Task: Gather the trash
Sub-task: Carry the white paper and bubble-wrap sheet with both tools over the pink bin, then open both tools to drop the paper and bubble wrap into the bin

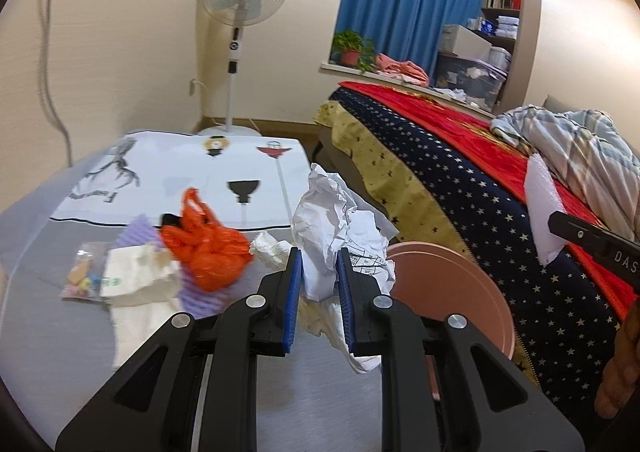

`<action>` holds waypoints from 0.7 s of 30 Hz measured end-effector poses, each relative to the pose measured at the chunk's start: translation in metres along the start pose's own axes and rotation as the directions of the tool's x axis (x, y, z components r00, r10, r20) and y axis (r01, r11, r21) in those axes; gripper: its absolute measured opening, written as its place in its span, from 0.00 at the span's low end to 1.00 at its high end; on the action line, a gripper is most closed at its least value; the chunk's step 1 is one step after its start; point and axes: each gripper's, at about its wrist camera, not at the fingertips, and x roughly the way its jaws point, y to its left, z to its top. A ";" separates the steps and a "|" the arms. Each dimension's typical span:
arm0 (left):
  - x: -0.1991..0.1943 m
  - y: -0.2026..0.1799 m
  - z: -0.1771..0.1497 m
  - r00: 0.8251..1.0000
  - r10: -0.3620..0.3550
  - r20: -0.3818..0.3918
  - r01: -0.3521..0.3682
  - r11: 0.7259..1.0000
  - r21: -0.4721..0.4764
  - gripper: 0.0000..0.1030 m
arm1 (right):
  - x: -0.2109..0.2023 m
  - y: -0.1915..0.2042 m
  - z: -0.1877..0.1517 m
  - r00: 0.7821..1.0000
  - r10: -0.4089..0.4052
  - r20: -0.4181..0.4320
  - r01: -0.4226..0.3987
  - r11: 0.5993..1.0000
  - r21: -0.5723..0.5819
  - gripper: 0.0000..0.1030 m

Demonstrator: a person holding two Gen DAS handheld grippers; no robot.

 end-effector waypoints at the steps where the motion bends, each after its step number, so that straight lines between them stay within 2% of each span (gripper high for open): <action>1: 0.003 -0.004 -0.001 1.000 -0.005 -0.003 0.005 1.000 0.001 0.18 | 0.001 -0.001 0.000 1.000 -0.006 -0.003 0.006 1.000 0.002 0.12; 10: 0.035 -0.041 -0.006 0.997 -0.059 -0.038 0.060 0.998 0.026 0.18 | 0.015 -0.011 -0.002 0.999 -0.041 -0.033 0.042 0.999 0.022 0.12; 19: 0.054 -0.059 -0.010 0.994 -0.088 -0.066 0.090 0.995 0.031 0.18 | 0.023 -0.018 -0.004 0.997 -0.063 -0.054 0.065 0.997 0.037 0.12; 21: 0.055 -0.064 -0.009 0.993 -0.101 -0.064 0.104 0.994 0.044 0.18 | 0.024 -0.019 -0.003 0.996 -0.070 -0.053 0.072 0.997 0.036 0.15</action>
